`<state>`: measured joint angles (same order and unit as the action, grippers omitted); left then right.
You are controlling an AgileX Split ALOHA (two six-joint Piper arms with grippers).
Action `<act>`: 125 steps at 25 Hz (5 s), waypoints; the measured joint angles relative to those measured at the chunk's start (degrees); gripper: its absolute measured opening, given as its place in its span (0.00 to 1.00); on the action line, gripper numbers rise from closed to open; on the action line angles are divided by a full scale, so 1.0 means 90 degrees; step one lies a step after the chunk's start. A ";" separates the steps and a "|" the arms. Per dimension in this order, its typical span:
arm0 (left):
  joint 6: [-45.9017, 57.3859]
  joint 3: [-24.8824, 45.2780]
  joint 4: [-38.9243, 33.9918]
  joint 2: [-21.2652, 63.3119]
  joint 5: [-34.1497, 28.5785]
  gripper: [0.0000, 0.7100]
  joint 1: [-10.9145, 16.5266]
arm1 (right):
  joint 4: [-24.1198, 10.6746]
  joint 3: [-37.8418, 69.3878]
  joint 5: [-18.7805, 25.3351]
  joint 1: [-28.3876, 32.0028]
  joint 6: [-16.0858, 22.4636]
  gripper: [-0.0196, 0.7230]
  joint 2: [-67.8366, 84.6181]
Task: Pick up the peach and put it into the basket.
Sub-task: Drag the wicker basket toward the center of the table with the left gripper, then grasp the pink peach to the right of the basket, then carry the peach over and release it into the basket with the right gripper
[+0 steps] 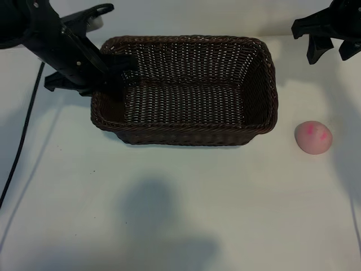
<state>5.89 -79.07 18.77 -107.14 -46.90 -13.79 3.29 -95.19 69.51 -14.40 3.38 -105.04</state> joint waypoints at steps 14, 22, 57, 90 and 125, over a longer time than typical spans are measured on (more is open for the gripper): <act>-0.0405 0.0000 0.0492 -0.1048 0.0611 0.13 -0.0161 | 0.0000 0.0000 0.0000 0.0000 0.0000 0.76 0.0000; -0.0448 0.0000 0.0689 -0.1155 0.0798 0.23 -0.0251 | 0.0000 0.0000 0.0004 0.0000 -0.0001 0.76 0.0000; 0.0240 -0.0052 -0.0929 0.0782 0.0064 0.77 -0.0251 | -0.0366 0.0749 -0.0402 0.0000 0.0268 0.76 0.0000; 0.0233 -0.0052 -0.0936 0.0782 0.0058 0.70 -0.0251 | -0.0468 0.4329 -0.4302 0.0000 0.0702 0.10 0.0015; 0.0239 -0.0052 -0.0936 0.0782 0.0058 0.70 -0.0251 | 0.0849 0.1462 -0.1650 -0.1393 0.0551 0.08 0.0889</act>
<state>8.03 -79.53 10.34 -100.10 -46.38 -16.05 10.94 -82.03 54.65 -26.94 8.35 -97.03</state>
